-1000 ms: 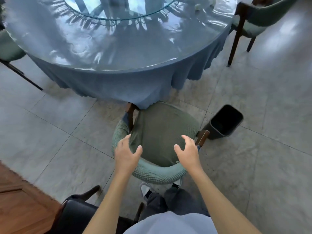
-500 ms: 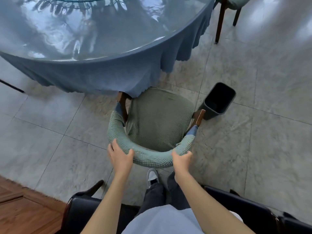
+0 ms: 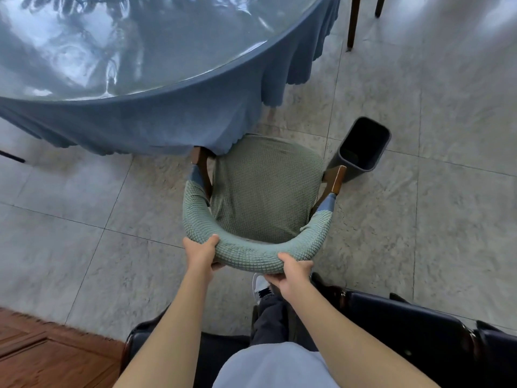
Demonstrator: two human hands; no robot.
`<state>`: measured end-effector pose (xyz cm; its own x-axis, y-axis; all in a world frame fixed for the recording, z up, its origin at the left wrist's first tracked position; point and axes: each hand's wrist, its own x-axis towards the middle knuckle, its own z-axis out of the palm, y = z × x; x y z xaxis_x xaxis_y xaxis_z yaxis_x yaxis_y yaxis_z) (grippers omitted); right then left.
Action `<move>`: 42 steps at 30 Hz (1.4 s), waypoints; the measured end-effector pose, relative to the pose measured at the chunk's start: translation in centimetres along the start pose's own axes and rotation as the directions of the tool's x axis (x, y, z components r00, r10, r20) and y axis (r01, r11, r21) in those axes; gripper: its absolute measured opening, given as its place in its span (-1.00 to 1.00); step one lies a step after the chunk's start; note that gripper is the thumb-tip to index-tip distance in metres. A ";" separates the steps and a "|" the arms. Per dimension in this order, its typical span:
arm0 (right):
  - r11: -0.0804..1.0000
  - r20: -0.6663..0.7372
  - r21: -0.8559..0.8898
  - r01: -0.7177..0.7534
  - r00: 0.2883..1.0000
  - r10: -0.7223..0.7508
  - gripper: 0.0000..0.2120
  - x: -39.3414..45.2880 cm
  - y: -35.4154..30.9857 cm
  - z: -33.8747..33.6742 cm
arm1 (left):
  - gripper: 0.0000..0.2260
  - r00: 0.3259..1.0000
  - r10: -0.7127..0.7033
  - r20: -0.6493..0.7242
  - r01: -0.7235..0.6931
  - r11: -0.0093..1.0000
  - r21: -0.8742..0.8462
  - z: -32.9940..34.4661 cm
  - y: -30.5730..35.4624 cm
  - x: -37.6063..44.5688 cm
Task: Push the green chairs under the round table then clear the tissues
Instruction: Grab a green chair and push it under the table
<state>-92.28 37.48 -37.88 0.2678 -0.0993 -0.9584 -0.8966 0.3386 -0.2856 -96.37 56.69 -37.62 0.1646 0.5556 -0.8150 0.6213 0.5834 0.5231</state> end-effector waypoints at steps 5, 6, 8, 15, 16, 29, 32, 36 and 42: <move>1.000 -0.009 0.019 0.016 1.000 -0.016 -0.50 0.3 -0.1 0.1 | -0.54 0.999 0.022 -0.042 -0.024 0.999 -0.048 0.3 -0.3 0.1; 1.000 -0.017 0.016 0.023 1.000 -0.023 -0.49 0.3 -0.1 0.1 | -0.52 0.998 0.022 -0.051 -0.025 0.998 -0.057 0.3 -0.3 0.1; 0.999 -0.023 0.010 0.032 0.999 -0.031 -0.47 0.2 -0.2 0.0 | -0.51 0.997 0.027 -0.067 -0.032 0.997 -0.069 0.5 -0.5 -0.1; 0.996 0.011 -0.035 0.078 0.997 -0.078 -0.38 0.2 -0.5 -1.4 | -0.47 0.989 0.008 -0.147 -0.025 0.993 -0.116 0.4 -2.7 -1.6; 0.995 0.014 -0.057 0.088 0.996 -0.087 -0.41 0.1 -0.6 -1.7 | -0.47 0.988 0.006 -0.153 -0.025 0.992 -0.124 0.4 -3.0 -1.8; 0.949 0.081 -0.254 0.187 0.982 -0.172 -0.39 1.3 -5.2 -3.8 | -0.31 0.977 -0.089 -0.195 0.016 0.937 -0.348 3.5 -6.0 -5.5; 0.933 0.093 -0.289 0.216 0.976 -0.197 -0.52 1.9 -6.9 -4.2 | -0.33 0.969 -0.107 -0.224 0.017 0.929 -0.369 5.1 -6.4 -6.3; 0.912 0.103 -0.324 0.252 0.968 -0.231 -0.58 2.8 -9.4 -4.4 | -0.46 0.966 -0.142 -0.218 0.040 0.908 -0.416 7.2 -6.5 -7.1; 0.870 0.111 -0.394 0.296 0.955 -0.275 -0.43 4.0 -13.4 -4.1 | -0.53 0.960 -0.177 -0.217 0.066 0.897 -0.438 10.6 -5.7 -7.7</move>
<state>-80.64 28.73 -37.88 0.5412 -0.0844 -0.8367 -0.8399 -0.1035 -0.5328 -93.11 42.79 -36.95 -0.1186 0.5586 -0.8209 0.2326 0.8193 0.5240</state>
